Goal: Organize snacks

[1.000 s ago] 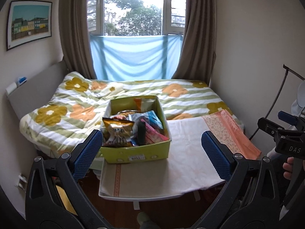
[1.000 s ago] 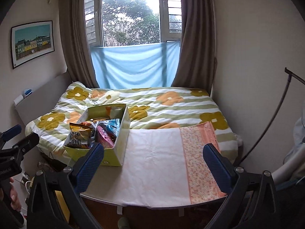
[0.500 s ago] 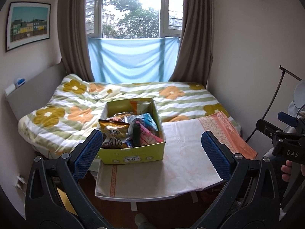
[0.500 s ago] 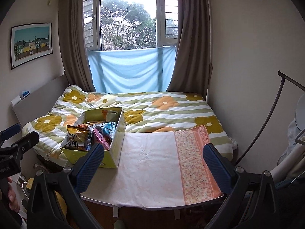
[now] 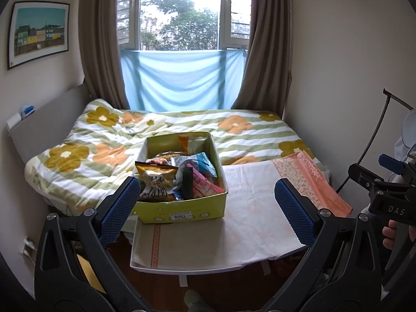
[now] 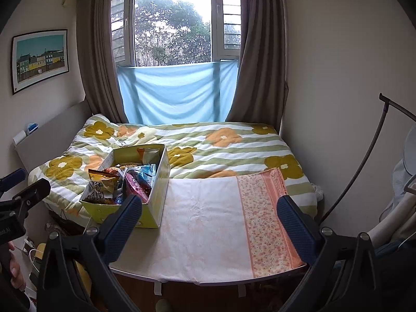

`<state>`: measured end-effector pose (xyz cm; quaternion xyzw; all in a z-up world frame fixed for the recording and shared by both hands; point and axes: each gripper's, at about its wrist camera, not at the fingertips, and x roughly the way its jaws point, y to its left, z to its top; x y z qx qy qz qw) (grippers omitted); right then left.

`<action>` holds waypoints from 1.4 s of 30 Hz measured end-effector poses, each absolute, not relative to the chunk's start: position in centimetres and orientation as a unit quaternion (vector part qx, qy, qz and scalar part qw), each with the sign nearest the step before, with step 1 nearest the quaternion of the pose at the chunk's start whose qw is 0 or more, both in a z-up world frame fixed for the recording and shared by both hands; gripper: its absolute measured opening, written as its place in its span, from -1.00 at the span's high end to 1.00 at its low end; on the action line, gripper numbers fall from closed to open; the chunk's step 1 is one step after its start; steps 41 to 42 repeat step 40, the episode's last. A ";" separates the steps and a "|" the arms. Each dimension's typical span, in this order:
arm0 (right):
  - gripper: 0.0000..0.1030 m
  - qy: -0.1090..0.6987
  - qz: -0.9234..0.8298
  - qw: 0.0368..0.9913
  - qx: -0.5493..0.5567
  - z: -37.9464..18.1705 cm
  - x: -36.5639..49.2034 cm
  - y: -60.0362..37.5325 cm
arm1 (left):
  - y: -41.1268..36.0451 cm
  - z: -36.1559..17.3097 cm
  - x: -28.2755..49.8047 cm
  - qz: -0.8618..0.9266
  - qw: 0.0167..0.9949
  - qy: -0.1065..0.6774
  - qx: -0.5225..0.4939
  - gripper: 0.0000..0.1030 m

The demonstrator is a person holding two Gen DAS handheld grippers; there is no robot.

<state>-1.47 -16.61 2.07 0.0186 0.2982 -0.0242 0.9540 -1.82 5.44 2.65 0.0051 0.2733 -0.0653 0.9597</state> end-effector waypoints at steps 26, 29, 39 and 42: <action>-0.99 0.303 -0.035 0.952 0.024 1.6 -0.9 -16.6 | 6.1 1.7 -0.9 -0.060 0.958 0.280 -0.015 -0.99; -0.99 0.304 -0.035 0.952 0.026 1.7 -0.8 -16.5 | 6.0 1.6 -1.0 -0.049 0.960 0.275 -0.009 -0.99; -0.99 0.311 -0.038 0.949 0.033 1.6 -0.7 -16.3 | 5.0 1.4 -1.2 -0.042 0.962 0.271 0.014 -0.99; -0.99 0.313 -0.038 0.948 0.033 1.6 -0.7 -16.2 | 4.9 1.4 -1.2 -0.043 0.961 0.272 0.013 -0.99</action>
